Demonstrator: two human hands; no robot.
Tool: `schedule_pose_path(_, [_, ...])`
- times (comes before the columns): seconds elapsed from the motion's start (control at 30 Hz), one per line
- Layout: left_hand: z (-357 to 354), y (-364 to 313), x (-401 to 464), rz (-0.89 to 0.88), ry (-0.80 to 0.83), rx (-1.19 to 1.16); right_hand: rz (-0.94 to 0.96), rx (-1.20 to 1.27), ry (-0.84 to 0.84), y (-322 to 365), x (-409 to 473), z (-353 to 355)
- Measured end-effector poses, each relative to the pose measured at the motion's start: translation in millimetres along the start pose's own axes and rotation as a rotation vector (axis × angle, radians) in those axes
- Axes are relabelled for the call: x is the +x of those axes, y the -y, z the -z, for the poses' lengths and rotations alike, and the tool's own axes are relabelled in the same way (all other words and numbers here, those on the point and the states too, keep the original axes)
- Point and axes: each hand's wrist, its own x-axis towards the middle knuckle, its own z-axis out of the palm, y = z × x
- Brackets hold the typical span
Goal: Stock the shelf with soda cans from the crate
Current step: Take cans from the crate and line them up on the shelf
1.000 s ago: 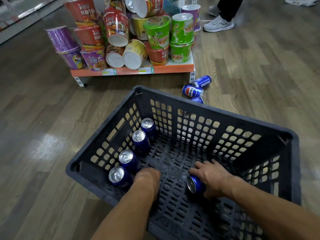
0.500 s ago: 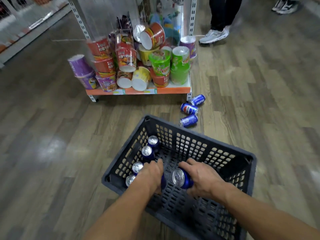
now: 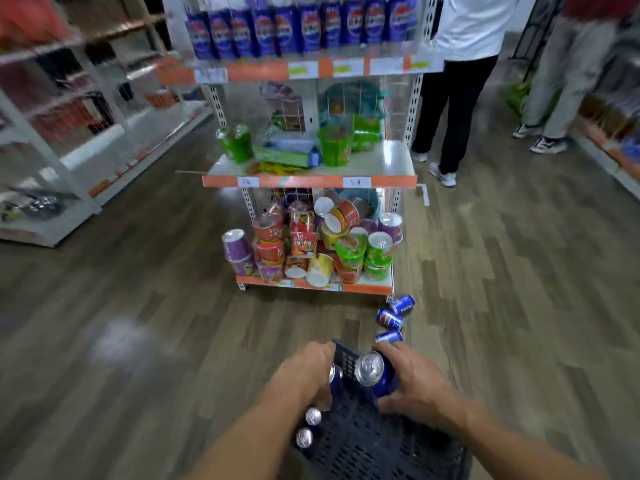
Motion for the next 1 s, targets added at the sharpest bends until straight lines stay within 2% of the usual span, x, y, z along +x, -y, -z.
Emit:
schedule_pose_path(0.33, [173.3,23.0,-72.1,0.051,-0.117,0.053,0.087,0.063,-0.14,107.4,24.4,123.8])
schedule_pose_path(0.57, [254.5,35.5,-71.4,0.07,-0.166,0.051,0.148,0.05,-0.169,138.9,65.0,191.7])
schedule_pose_path(0.87, [331.2,45.4,-61.3,0.069,-0.236,-0.107,0.145,0.155,-0.285,172.0,116.8,260.3])
schedule_pose_path(1.0, [368.6,58.2,-46.7,0.042,-0.295,-0.066,0.148,0.198,-0.334,187.9,139.6,286.6])
